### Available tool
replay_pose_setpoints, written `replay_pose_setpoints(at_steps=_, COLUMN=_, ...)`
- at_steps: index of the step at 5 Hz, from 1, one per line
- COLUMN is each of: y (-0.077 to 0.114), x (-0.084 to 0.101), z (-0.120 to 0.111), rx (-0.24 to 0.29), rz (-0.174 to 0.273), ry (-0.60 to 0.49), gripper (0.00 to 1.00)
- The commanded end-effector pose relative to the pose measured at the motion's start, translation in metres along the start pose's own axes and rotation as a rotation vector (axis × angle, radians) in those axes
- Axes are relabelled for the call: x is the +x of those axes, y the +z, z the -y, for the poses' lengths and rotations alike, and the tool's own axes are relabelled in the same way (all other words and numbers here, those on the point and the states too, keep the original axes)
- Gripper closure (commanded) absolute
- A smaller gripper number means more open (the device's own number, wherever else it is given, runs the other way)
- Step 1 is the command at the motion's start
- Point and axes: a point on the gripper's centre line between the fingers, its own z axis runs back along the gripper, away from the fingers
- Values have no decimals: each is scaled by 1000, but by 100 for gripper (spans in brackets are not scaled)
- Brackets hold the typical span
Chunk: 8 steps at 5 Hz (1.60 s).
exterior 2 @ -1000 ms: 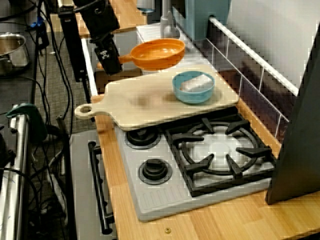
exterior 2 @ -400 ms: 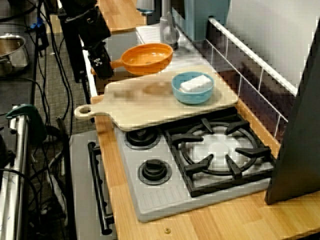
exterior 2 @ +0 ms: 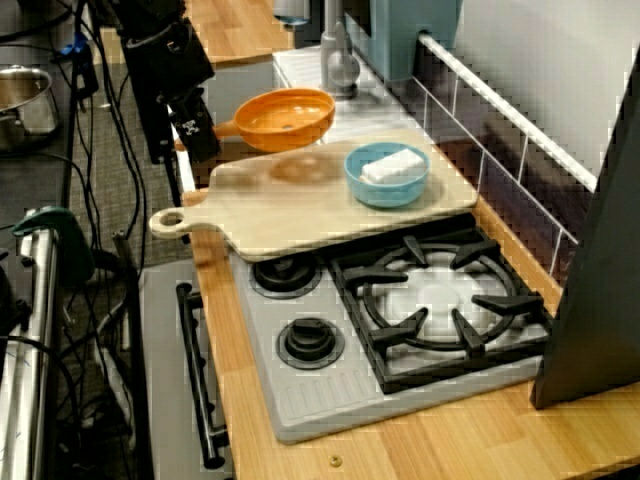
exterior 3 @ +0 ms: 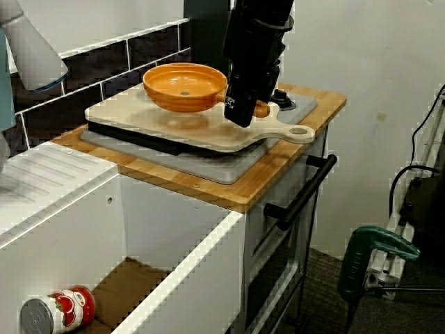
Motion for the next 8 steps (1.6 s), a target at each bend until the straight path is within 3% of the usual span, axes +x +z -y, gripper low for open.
replay_pose_setpoints(at_steps=1, y=-1, x=1, z=-8, rx=26, rz=15, ry=11, gripper=70)
replay_pose_setpoints(at_steps=2, y=-1, x=1, z=-7, rx=19, rz=15, ry=9, gripper=0)
replay_pose_setpoints(at_steps=5, y=-1, x=6, z=-6, rx=9, rz=11, ry=10, gripper=0)
replay_pose_setpoints(at_steps=7, y=23, x=32, z=17, rx=-43, rz=59, ry=-52, gripper=0)
replay_pose_setpoints(at_steps=8, y=24, x=42, z=24, rx=-72, rz=93, ry=-58, gripper=0)
